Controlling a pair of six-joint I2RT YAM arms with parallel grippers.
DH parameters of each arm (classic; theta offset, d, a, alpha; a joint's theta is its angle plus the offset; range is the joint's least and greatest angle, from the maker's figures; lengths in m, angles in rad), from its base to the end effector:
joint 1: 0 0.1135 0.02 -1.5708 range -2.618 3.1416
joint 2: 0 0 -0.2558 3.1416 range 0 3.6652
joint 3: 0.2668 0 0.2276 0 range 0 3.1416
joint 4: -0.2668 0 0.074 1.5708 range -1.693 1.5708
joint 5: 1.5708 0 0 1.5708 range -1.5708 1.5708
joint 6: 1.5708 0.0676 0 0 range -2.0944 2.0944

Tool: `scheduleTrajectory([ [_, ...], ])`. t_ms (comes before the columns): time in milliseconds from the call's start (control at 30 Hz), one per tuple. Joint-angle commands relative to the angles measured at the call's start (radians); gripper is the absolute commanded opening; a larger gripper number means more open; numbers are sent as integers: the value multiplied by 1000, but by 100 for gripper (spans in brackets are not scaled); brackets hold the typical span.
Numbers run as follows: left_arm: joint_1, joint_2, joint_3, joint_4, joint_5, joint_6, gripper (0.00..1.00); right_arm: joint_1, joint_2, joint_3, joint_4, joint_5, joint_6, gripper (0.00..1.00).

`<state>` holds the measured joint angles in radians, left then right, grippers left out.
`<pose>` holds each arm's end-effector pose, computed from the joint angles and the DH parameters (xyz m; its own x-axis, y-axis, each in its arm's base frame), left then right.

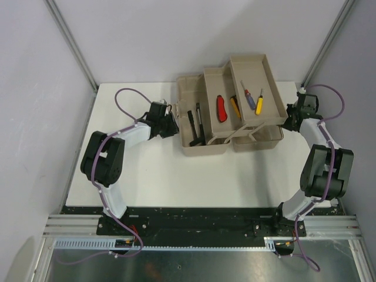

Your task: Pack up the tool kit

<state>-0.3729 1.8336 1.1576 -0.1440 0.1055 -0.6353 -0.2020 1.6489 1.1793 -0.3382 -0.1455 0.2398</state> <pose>0.3621 -0.1493 0.1667 -0.8027 -0.3196 -0.5034 -0.0586 0.8824 -0.4668 0.3549 -0.0627 0.2209 -0.6640 0.3759 -0.6464 0.2657 0.9267 0.2659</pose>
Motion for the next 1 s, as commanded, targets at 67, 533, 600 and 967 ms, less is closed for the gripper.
scheduleTrajectory([
  [67,-11,-21,0,32,24,4,43,53,-132,6,65,167,26,0],
  [533,-17,13,20,32,31,-35,42,130,-313,24,124,175,-91,0],
  [600,-18,11,20,31,29,-33,42,152,-324,43,119,189,-108,0],
  [967,-20,-15,5,32,38,-23,43,541,-353,161,113,539,-293,0],
])
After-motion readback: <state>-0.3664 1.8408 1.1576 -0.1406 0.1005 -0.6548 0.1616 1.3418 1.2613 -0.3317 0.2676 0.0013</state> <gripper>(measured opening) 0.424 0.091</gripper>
